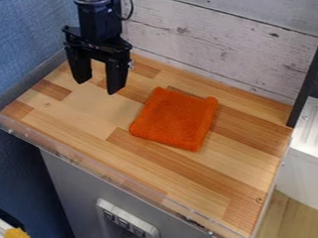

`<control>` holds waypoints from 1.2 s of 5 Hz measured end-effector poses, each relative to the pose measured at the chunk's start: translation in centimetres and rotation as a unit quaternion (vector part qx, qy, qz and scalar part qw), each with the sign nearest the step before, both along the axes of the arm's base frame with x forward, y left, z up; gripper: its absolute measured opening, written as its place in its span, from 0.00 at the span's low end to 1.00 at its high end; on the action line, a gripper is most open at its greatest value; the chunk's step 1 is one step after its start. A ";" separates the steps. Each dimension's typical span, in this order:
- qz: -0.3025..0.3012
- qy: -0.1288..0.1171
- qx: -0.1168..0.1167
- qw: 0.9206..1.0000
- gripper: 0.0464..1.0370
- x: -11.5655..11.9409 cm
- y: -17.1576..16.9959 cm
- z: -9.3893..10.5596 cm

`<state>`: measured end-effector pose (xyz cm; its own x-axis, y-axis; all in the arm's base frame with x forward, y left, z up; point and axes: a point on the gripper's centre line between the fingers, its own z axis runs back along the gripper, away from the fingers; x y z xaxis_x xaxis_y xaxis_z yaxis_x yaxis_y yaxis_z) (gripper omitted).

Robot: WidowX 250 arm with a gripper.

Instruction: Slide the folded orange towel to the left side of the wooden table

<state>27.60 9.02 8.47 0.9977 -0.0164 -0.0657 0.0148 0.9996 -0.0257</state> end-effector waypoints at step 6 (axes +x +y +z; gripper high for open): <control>-0.207 -0.048 0.016 0.977 0.96 3.1 -7.3 -1.1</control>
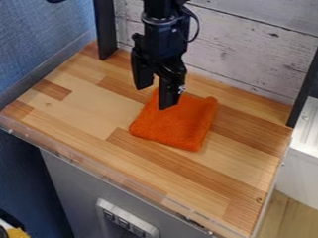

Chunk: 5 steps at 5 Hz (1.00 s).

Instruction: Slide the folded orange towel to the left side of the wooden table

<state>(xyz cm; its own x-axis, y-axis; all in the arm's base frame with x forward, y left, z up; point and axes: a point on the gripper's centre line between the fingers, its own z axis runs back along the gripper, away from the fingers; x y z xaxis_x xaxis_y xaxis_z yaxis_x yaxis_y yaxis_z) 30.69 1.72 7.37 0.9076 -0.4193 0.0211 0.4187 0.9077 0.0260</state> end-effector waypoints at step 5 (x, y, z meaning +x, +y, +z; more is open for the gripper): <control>-0.052 0.016 -0.013 0.998 0.11 1.3 -3.1 -3.3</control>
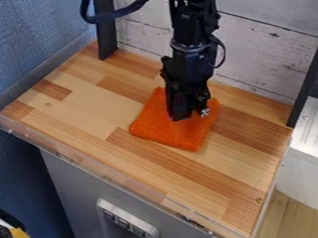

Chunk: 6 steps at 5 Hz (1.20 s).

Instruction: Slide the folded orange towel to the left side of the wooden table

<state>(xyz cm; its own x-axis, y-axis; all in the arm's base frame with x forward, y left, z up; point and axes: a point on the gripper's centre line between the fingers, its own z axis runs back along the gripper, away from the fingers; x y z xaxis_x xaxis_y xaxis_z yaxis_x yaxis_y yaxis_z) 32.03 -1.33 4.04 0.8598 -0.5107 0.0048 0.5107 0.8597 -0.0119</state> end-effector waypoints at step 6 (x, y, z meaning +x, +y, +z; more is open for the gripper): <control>0.091 -0.002 0.013 0.996 0.02 -0.7 4.7 -3.2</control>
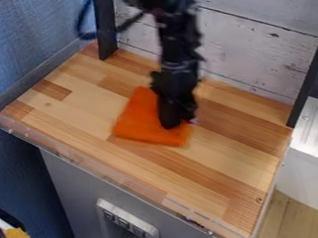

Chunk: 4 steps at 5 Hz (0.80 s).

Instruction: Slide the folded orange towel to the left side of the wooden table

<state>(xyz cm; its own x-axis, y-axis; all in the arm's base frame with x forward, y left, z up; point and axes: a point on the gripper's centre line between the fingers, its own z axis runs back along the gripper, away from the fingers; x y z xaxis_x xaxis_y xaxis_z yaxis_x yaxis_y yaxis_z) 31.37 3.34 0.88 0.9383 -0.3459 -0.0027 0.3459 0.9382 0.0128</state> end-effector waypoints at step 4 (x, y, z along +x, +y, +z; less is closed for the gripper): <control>0.143 0.003 -0.007 0.990 0.02 -5.7 8.3 0.9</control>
